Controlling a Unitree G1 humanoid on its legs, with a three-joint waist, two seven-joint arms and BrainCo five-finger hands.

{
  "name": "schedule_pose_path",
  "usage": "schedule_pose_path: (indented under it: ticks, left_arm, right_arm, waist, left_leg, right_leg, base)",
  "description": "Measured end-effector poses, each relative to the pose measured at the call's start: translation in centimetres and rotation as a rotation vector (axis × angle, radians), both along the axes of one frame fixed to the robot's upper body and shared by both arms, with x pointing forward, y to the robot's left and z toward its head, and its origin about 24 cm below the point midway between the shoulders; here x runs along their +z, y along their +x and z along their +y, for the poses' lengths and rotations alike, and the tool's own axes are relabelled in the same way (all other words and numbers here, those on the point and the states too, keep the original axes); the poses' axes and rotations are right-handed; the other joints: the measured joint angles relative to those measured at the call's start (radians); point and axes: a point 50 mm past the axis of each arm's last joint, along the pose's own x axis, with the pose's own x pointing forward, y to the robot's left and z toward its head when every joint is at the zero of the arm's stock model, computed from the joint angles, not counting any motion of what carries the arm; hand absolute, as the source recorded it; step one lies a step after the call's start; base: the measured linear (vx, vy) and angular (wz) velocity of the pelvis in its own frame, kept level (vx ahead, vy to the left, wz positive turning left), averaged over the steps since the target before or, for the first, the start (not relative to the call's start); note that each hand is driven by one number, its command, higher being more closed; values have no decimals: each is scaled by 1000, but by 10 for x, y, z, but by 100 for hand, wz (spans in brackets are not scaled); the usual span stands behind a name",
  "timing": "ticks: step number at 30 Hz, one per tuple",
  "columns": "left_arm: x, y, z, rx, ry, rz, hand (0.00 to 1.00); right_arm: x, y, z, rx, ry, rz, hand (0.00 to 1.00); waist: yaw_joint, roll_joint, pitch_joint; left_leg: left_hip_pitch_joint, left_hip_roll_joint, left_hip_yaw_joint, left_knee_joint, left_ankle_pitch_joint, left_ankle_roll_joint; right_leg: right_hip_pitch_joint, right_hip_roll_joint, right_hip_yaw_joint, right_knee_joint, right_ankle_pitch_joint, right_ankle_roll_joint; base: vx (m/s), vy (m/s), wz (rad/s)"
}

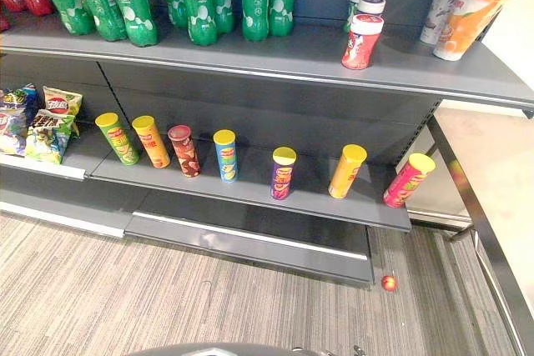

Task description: Put the gum and the chips on the shelf.

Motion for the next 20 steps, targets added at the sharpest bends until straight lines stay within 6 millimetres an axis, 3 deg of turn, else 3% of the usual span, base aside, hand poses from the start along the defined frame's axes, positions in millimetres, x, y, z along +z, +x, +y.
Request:
schedule_pose_path:
  ticks: [9,20]
  left_arm:
    - [-2,-9,-1,35,-37,16,0]
    - [-2,-11,-1,59,-51,13,0]
  right_arm:
    - [-6,-20,4,-207,66,83,0]
    - [-7,-19,5,-218,76,93,0]
  waist:
    - [-17,-8,-22]
    - [-23,-6,-21]
  left_leg:
    - [-12,-1,-20,0,-3,1]
    - [3,-1,-19,0,-5,6]
  right_leg:
    - [10,2,-14,-17,3,5]
    - [27,8,-16,-23,8,0]
  base:
    - [24,-2,6]
    - [29,-2,0]
